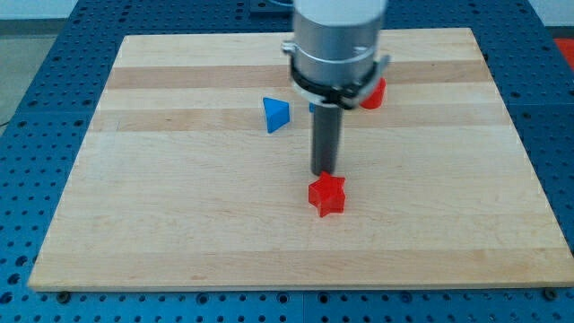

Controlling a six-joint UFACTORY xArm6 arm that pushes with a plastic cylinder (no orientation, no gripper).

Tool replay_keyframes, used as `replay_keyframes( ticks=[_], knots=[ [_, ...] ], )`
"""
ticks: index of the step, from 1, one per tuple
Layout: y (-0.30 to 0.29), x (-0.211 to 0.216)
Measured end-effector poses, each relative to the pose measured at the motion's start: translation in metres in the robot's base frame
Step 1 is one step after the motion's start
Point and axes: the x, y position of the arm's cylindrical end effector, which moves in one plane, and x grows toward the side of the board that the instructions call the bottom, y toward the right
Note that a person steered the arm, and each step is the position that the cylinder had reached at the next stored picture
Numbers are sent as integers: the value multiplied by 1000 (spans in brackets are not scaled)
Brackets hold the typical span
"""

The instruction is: Push the red star to the right

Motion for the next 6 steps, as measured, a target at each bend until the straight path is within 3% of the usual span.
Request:
replay_keyframes(
  ticks=[1,2,3,5,6],
  knots=[
    [-50,-16],
    [-77,20],
    [-54,51],
    [64,62],
    [69,59]
  ],
)
